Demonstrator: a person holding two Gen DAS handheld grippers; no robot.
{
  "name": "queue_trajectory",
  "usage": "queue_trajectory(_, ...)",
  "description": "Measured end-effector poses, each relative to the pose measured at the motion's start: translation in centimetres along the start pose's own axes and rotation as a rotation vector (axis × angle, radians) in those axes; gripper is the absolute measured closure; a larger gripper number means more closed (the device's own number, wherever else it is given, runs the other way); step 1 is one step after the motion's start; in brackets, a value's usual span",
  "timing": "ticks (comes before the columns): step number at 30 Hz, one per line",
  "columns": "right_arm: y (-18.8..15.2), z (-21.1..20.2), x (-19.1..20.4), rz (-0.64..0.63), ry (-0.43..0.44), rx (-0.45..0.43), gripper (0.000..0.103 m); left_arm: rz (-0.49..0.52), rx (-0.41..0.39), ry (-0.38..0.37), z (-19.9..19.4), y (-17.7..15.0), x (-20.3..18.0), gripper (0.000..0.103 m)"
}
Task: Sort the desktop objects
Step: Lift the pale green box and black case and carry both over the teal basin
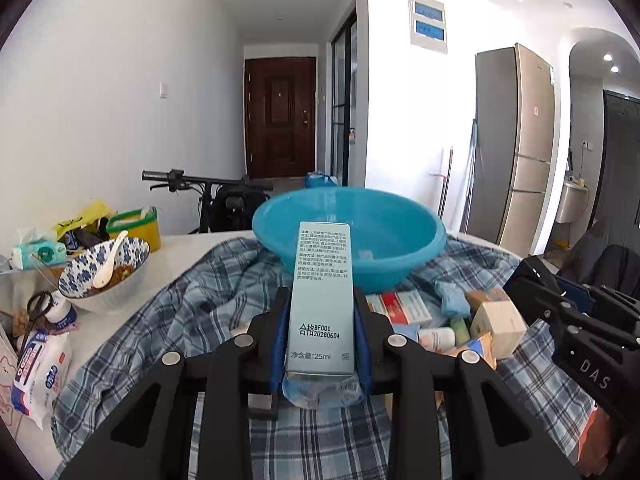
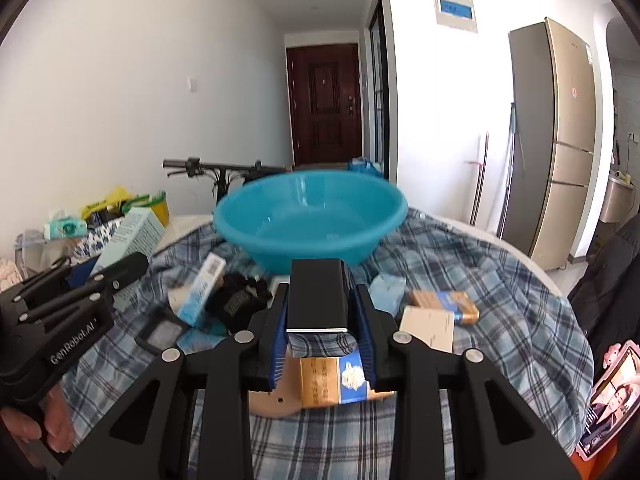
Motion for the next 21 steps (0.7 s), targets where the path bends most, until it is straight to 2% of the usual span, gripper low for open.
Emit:
queue_trajectory(10,4.3,-3.9,1.2,0.001,0.025,-0.16,0.074,-0.006,-0.115,0.025,-3.8,3.4,1.0,0.072)
queue_trajectory(16,4.9,-4.8,1.4,0.002,0.032,-0.183,0.074,0.01,-0.18,0.034,-6.4,4.8,0.8,0.072)
queue_trajectory(21,5.2,-5.2,1.2,0.014,0.038,-0.197,0.074,0.007,-0.201,0.034,-7.3,5.6,0.7,0.072)
Point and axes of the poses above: each gripper's, at about its wrist camera, not at the fingertips, and z roughly the way its jaws point, x to its left, y to its top, the point moved 2 cm from there along z, roughly the way its jaws point, and after that the axes turned 13 degrees about z, right-handed, at the moved point
